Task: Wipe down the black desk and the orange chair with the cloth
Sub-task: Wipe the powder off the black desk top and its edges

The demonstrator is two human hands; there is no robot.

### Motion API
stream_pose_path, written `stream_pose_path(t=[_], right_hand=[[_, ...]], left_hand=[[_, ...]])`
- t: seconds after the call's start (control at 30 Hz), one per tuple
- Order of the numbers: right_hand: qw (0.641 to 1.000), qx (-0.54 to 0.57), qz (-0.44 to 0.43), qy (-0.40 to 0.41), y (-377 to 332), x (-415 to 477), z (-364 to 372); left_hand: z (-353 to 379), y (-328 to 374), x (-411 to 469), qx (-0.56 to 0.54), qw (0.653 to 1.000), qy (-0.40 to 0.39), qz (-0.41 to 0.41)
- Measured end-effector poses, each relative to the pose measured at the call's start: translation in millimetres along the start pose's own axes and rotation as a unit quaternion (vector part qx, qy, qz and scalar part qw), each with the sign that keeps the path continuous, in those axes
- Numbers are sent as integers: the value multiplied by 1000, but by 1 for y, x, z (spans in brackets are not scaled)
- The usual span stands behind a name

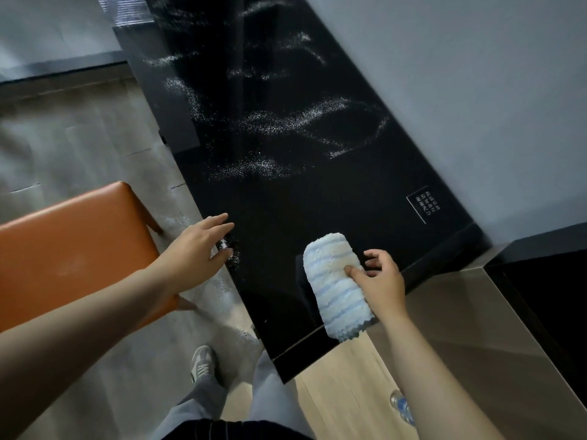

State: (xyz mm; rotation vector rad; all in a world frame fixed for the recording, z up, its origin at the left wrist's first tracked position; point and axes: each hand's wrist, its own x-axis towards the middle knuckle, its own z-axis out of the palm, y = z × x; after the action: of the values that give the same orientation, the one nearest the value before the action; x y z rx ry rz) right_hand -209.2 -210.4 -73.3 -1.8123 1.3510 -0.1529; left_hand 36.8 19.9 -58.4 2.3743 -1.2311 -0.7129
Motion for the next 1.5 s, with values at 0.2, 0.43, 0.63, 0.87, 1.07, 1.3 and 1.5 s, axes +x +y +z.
stream_pose_path(t=[0.2, 0.43, 0.63, 0.87, 1.07, 1.3, 1.5], right_hand=[[992, -115, -26, -54, -15, -26, 18], [973, -226, -54, -3, -11, -43, 45], [978, -150, -131, 69, -24, -3, 4], [952, -257, -132, 100, -40, 77, -21], [951, -280, -106, 72, -39, 106, 18], [948, -272, -147, 81, -38, 88, 50], [949, -255, -179, 56, -54, 51, 92]], left_hand=[[-2, 10, 7, 5, 1000, -6, -5], [-5, 9, 6, 13, 1000, -5, -1], [-8, 4, 6, 14, 1000, -10, -15], [-9, -3, 17, 29, 999, -9, -36], [-9, -11, 29, 49, 998, 8, -48], [-4, -21, 31, 33, 998, 14, -58], [-7, -38, 21, 30, 998, 28, -56]])
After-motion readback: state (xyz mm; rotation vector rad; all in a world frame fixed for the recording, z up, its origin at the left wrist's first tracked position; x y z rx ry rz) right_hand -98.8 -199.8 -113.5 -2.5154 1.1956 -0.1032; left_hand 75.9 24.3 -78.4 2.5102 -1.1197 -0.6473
